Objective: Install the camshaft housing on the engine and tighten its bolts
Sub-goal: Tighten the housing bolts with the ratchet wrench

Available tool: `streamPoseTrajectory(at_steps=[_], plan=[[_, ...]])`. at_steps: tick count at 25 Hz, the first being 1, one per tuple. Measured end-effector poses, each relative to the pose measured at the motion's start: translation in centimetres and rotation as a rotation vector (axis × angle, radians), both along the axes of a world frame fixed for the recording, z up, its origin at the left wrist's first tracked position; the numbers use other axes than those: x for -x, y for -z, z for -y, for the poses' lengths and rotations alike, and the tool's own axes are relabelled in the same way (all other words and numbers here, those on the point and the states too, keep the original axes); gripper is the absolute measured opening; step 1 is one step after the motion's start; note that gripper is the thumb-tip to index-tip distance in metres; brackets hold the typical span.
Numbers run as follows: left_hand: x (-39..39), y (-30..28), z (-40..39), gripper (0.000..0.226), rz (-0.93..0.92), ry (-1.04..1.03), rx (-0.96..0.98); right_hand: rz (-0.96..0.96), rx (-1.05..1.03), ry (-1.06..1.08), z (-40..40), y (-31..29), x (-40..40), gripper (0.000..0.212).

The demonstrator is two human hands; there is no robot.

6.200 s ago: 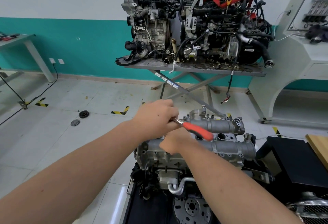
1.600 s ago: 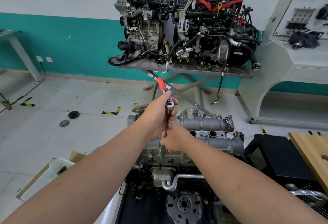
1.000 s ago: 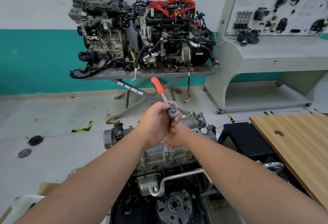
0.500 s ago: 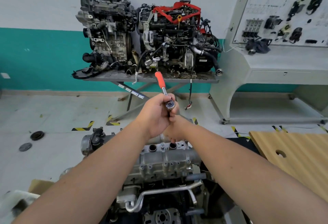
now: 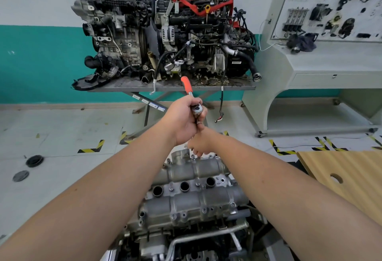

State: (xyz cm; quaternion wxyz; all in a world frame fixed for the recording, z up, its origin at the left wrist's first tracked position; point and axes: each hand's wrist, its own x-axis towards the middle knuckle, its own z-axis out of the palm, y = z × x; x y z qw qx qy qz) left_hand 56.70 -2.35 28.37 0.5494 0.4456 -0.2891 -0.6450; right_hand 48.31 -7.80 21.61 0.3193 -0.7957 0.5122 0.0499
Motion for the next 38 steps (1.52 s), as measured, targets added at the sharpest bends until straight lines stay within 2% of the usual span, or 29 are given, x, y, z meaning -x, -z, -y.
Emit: streamPoseTrajectory(at_steps=[4,6,8,12,19,25,29,31,32,34,36,38], plan=[[-1.9,1.5,1.4,0.013,-0.040,-0.008,-0.034,-0.106,0.021,-0.036,1.3,0.7,-1.5,0.008],[-2.0,2.3,1.7,0.013,-0.045,0.005,-0.052,-0.129,0.005,-0.041,1.4,1.4,-1.7,0.019],[-2.0,2.7,1.9,0.015,-0.052,0.012,-0.060,-0.112,0.024,-0.035,1.6,1.9,-1.5,0.021],[-1.8,3.0,2.0,0.016,-0.064,0.001,-0.063,-0.075,-0.013,-0.018,1.7,2.3,-0.7,0.010],[-1.1,2.6,1.8,0.016,-0.062,-0.032,-0.037,-0.015,-0.049,-0.036,2.0,2.5,-0.1,0.031],[-0.6,2.8,1.9,0.021,-0.049,-0.040,-0.048,0.041,-0.088,-0.030,2.0,2.9,0.2,0.027],[-0.5,3.2,1.8,0.021,-0.009,-0.051,-0.048,-0.013,0.006,-0.119,1.8,3.0,0.1,0.016],[-0.5,3.1,1.8,0.017,0.128,-0.060,-0.056,-0.021,0.093,-0.156,1.7,2.9,0.1,0.025],[-0.6,2.8,1.8,0.015,0.266,-0.044,-0.056,-0.017,0.117,-0.167,1.6,2.8,0.2,0.031],[-1.0,1.8,1.7,0.014,0.621,0.045,-0.025,-0.001,0.125,-0.190,1.6,3.1,0.5,0.038],[-1.1,1.1,2.0,0.019,1.035,0.135,0.084,0.034,0.089,-0.190,1.4,3.2,0.9,0.040],[-1.2,1.1,2.3,0.025,1.459,0.165,0.265,0.151,0.037,-0.133,1.1,3.0,1.5,0.019]])
